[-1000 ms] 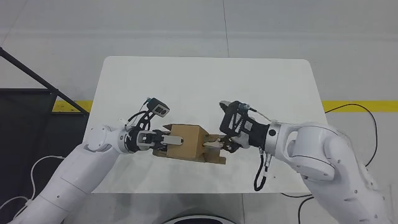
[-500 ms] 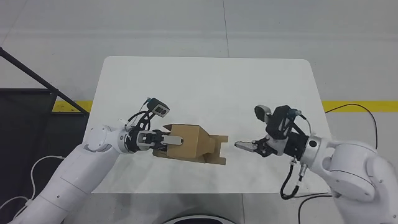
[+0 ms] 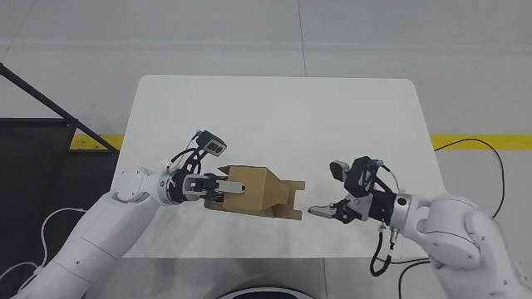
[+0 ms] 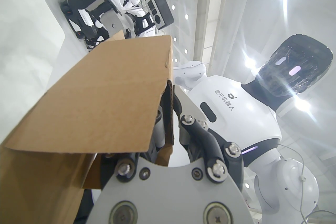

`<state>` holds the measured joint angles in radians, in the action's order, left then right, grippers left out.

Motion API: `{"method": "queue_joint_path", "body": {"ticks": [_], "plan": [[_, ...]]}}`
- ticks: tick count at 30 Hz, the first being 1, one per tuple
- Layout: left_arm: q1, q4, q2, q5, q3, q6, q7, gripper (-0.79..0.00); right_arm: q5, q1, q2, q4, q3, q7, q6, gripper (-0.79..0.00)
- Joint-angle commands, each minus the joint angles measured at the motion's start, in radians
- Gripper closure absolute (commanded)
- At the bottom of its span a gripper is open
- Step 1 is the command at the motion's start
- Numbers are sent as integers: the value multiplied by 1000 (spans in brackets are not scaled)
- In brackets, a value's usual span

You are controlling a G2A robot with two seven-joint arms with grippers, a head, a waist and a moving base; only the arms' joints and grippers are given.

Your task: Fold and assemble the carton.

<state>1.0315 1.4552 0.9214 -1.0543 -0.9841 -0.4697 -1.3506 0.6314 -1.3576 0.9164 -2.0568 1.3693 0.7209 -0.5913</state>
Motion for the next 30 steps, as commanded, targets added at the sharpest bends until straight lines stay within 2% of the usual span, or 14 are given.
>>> {"method": "queue_joint_path", "body": {"ticks": [1,12,30], "plan": [[0,0,0,0,0,0,0,0,7,23,4,11,-29,-11,6,-785],[0,0,0,0,0,0,0,0,48,133,23,25,-139,-60,32,-785],[0,0,0,0,0,0,0,0,111,204,37,7,-192,-93,55,-785]]}}
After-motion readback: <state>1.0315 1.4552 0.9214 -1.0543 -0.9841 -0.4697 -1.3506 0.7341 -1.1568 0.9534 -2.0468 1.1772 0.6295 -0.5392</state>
